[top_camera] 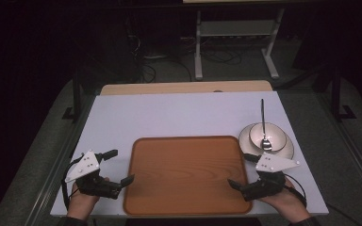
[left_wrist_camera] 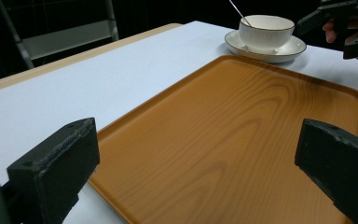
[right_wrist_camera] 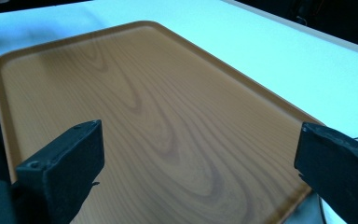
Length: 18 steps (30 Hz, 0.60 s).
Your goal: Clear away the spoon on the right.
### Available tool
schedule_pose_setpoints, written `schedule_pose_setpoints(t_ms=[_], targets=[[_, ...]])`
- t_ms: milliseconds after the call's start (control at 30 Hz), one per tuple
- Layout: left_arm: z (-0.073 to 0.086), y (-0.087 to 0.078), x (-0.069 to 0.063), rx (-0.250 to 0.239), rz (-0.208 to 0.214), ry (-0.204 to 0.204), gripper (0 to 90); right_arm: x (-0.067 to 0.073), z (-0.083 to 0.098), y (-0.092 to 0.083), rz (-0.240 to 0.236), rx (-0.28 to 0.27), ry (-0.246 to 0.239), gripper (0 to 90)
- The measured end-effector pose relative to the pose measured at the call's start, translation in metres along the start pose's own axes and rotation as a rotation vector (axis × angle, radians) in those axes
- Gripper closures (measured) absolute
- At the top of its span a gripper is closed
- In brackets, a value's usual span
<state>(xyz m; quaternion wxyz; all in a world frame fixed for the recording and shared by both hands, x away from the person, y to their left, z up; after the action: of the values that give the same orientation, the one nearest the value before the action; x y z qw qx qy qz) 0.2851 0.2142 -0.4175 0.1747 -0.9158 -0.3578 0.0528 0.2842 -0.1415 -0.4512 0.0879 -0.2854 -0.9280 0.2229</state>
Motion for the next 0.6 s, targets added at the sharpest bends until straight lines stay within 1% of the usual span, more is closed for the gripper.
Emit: schedule_pose_setpoints(t_ms=[200, 333, 600], targets=[[0.000, 0.001, 0.000, 0.005, 0.001, 0.001, 0.0, -0.001, -0.003, -0.001, -0.001, -0.009, -0.003, 1.0], [0.000, 0.002, -0.001, 0.007, 0.005, 0.000, 0.0, -0.004, -0.003, -0.001, 0.000, -0.004, 0.001, 1.0], [0.001, 0.003, -0.001, 0.012, 0.009, -0.002, 0.0, -0.015, -0.009, -0.003, 0.022, -0.014, 0.007, 1.0]])
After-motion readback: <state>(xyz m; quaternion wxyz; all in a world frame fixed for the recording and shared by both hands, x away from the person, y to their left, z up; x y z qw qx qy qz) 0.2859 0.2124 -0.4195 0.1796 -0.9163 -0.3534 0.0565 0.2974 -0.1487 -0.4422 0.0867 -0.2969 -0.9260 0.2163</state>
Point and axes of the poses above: each handheld gripper's, and its own axes: y roughly forward along the jaws, z roughly out of its underside, x roughly to its left, the point moved 9 cm from there along y, roughly forward along the jaws, and after that the axes turned 4 degrees about -z, right-handed, at the moved point
